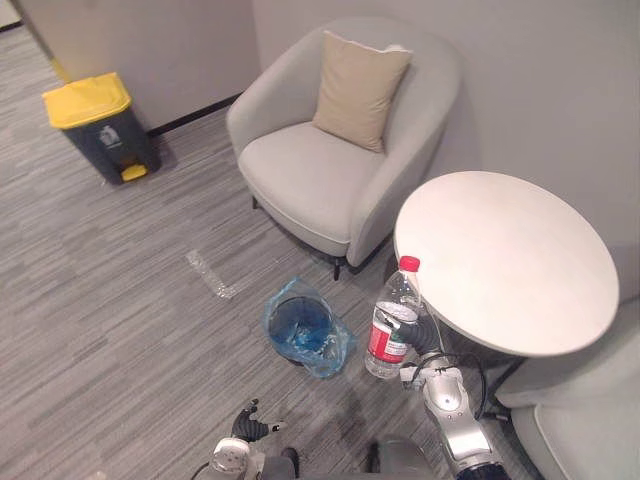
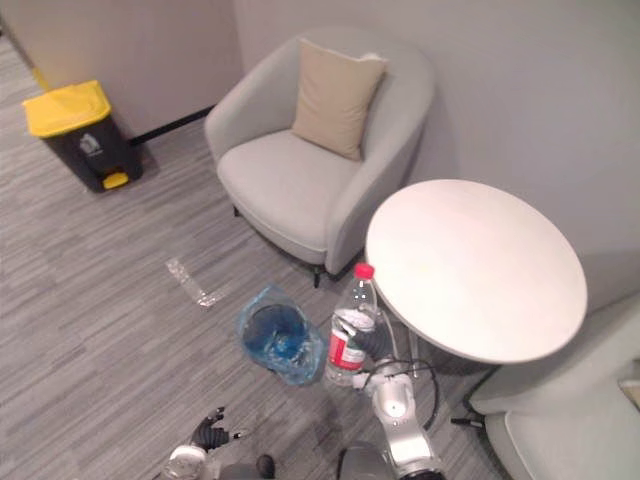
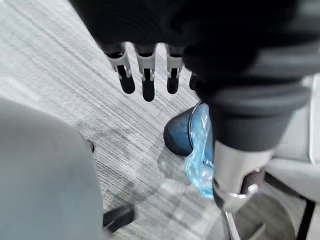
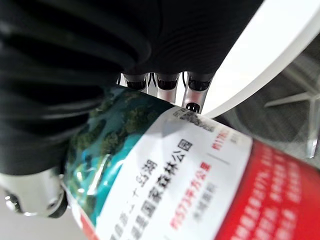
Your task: Gather rubbish on tea table into small bin, then transfer packed bag to large trash can.
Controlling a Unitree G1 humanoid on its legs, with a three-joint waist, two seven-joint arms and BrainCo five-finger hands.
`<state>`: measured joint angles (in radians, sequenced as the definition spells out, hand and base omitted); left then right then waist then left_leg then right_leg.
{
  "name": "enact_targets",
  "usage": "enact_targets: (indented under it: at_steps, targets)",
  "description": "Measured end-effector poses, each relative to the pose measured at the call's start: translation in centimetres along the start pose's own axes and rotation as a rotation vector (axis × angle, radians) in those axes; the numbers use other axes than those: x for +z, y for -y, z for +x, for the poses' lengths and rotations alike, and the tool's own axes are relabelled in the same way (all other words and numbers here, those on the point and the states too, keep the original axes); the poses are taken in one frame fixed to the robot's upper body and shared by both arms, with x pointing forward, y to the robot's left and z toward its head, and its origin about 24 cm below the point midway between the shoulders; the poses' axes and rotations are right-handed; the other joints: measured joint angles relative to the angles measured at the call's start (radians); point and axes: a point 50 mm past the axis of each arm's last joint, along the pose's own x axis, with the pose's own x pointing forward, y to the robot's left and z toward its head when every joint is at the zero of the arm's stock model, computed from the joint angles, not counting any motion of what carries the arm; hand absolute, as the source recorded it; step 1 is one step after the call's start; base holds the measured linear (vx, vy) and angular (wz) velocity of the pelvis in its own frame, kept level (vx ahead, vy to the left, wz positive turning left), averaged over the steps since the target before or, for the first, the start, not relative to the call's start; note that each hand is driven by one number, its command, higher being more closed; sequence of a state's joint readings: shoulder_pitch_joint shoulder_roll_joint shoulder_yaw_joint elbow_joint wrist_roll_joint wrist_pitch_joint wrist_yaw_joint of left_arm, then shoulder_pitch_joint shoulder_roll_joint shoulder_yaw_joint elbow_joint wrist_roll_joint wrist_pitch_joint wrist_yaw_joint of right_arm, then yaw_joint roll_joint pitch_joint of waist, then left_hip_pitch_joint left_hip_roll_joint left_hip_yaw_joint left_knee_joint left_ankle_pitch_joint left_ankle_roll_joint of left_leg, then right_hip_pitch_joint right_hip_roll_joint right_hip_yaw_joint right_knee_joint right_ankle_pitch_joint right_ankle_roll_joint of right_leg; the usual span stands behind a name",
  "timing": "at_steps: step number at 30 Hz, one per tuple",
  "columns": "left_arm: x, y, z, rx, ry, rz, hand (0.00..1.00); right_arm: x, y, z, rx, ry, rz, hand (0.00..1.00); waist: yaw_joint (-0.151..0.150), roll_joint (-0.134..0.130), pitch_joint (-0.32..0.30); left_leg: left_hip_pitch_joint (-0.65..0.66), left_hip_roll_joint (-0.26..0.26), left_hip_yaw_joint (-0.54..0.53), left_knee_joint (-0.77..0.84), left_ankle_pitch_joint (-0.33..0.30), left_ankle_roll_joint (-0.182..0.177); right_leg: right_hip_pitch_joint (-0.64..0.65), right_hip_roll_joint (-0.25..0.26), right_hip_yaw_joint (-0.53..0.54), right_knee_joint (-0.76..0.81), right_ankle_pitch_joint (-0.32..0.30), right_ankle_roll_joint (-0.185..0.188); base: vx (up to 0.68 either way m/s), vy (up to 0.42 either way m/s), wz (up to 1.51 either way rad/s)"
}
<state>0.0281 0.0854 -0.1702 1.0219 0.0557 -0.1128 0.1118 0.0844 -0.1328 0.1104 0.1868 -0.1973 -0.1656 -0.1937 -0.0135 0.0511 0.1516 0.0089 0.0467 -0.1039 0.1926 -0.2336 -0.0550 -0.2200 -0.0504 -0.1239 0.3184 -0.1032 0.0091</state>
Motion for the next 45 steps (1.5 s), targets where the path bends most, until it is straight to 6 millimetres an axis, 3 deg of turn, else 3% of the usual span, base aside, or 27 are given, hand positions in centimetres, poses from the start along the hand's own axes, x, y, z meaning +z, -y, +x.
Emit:
enact_targets:
  at_steps: [3, 5, 9, 11, 13, 14, 17, 20, 23, 27, 31, 34, 36, 38, 39, 45]
  targets:
    - [0.1, 0.7, 0.0, -0.009, 0.004, -0.032, 0.0, 0.0, 0.9, 0.2, -0.031, -0.001, -0.002, 1.0, 0.001, 0.038, -0.001, -0.01, 0.033, 0.015, -0.005, 0.012, -0.02, 0.033, 0.018, -0.044, -0.045, -0.001, -0.002, 0.2, -0.103, 0.4]
    - [0.3, 0.4, 0.0, -0.002, 0.011, -0.034, 0.0, -0.5, 1.3, -0.1, -0.059, -0.02, 0.007, 1.0, -0.003, 0.021, 0.009, -0.028, 0.033, 0.034, 0.061, 0.024, -0.041, 0.086, 0.016, -0.063, -0.084, -0.003, -0.004, 0.13, -0.08, 0.48]
    - [1.1, 0.1, 0.1, 0.006, 0.047, -0.033, 0.0, -0.5, 1.5, -0.2, -0.066, -0.02, 0.007, 1.0, 0.013, -0.003, 0.022, -0.117, 0.046, 0.166, 0.292, 0.018, -0.043, 0.163, 0.003, -0.066, -0.154, 0.006, -0.016, 0.05, -0.002, 0.14]
    - [0.9, 0.2, 0.1, 0.002, 0.04, -0.032, 0.0, -0.5, 1.5, -0.2, -0.067, -0.02, 0.007, 1.0, 0.012, 0.0, 0.02, -0.114, 0.072, 0.206, 0.248, -0.01, -0.029, 0.171, 0.001, -0.063, -0.16, 0.006, -0.016, 0.02, 0.092, -0.01]
    - [0.9, 0.2, 0.1, 0.003, 0.039, -0.029, 0.0, -0.5, 1.5, -0.1, -0.068, -0.019, 0.005, 1.0, 0.012, 0.011, 0.022, -0.11, 0.088, 0.202, 0.129, 0.02, -0.027, 0.17, -0.004, -0.058, -0.159, 0.01, -0.007, 0.0, 0.155, -0.05]
    - [1.0, 0.2, 0.1, 0.001, 0.042, -0.02, 0.0, -0.5, 1.5, -0.1, -0.067, -0.021, 0.0, 1.0, 0.013, 0.016, 0.024, -0.099, 0.088, 0.196, 0.07, 0.046, -0.058, 0.165, -0.001, -0.044, -0.153, 0.009, 0.015, -0.01, 0.2, -0.14]
    - [0.9, -0.4, 0.1, 0.0, 0.043, 0.03, 0.0, -0.4, 0.7, -0.1, -0.034, -0.015, -0.001, 1.0, 0.015, -0.002, 0.031, -0.08, 0.046, 0.217, 0.031, 0.058, -0.038, 0.155, -0.034, -0.012, -0.168, 0.023, 0.046, -0.01, 0.199, -0.11]
    - [1.0, -0.5, 0.2, -0.001, 0.049, 0.043, 0.0, 0.2, -0.3, 0.3, 0.016, 0.015, -0.038, 1.0, 0.015, 0.01, 0.04, -0.085, 0.014, 0.253, 0.029, 0.063, -0.025, 0.127, -0.063, 0.028, -0.159, 0.031, 0.068, -0.04, 0.143, -0.28]
    - [2.0, -1.1, 0.5, 0.015, 0.077, 0.053, 0.0, 1.5, -1.4, 2.5, 0.085, 0.069, -0.091, 1.0, 0.013, 0.017, 0.076, -0.181, 0.008, 0.268, 0.077, 0.064, -0.013, 0.016, -0.071, 0.057, -0.109, 0.039, 0.071, -0.09, 0.053, -0.2]
    - [5.2, -1.8, 1.1, 0.046, 0.171, 0.034, 0.0, 3.1, -1.1, 5.8, 0.119, 0.12, -0.23, 1.0, 0.021, 0.024, 0.171, -0.335, 0.026, 0.259, 0.196, 0.055, 0.002, -0.114, -0.067, 0.054, -0.033, 0.045, 0.066, -0.13, -0.008, 0.03]
    - [7.4, -2.3, 1.4, 0.074, 0.234, -0.019, 0.0, 5.1, 0.2, 8.1, 0.065, 0.179, -0.301, 1.0, 0.029, 0.026, 0.221, -0.46, 0.032, 0.248, 0.259, 0.052, 0.006, -0.234, -0.069, 0.05, 0.031, 0.048, 0.061, -0.15, 0.002, 0.1]
    - [10.4, -3.2, 1.5, 0.12, 0.317, -0.077, 0.0, 7.2, 1.6, 9.7, 0.006, 0.231, -0.346, 1.0, 0.045, 0.029, 0.254, -0.573, 0.036, 0.23, 0.312, 0.049, 0.012, -0.34, -0.073, 0.04, 0.094, 0.047, 0.059, -0.19, -0.019, 0.16]
    - [13.5, -3.8, 1.3, 0.15, 0.422, -0.124, 0.0, 9.5, 2.9, 10.8, -0.055, 0.293, -0.363, 1.0, 0.06, 0.029, 0.273, -0.672, 0.039, 0.223, 0.346, 0.047, 0.018, -0.436, -0.077, 0.032, 0.139, 0.049, 0.052, -0.18, -0.036, 0.17]
    - [15.1, -4.2, 1.1, 0.167, 0.474, -0.15, 0.0, 11.0, 3.5, 11.3, -0.089, 0.332, -0.355, 1.0, 0.065, 0.027, 0.284, -0.72, 0.04, 0.219, 0.356, 0.047, 0.021, -0.482, -0.08, 0.027, 0.15, 0.052, 0.047, -0.14, -0.032, 0.15]
    - [16.9, -4.5, 0.8, 0.171, 0.527, -0.182, 0.0, 12.8, 4.1, 11.8, -0.119, 0.378, -0.343, 1.0, 0.07, 0.028, 0.29, -0.779, 0.046, 0.219, 0.364, 0.056, 0.018, -0.533, -0.086, 0.013, 0.157, 0.059, 0.041, -0.13, -0.033, 0.16]
    - [22.6, -5.2, -0.8, 0.199, 0.701, -0.318, 0.0, 19.3, 5.5, 13.2, -0.211, 0.546, -0.327, 1.0, 0.078, 0.021, 0.312, -0.957, 0.055, 0.199, 0.393, 0.1, 0.022, -0.697, -0.097, -0.023, 0.208, 0.069, 0.024, -0.06, -0.021, 0.18]
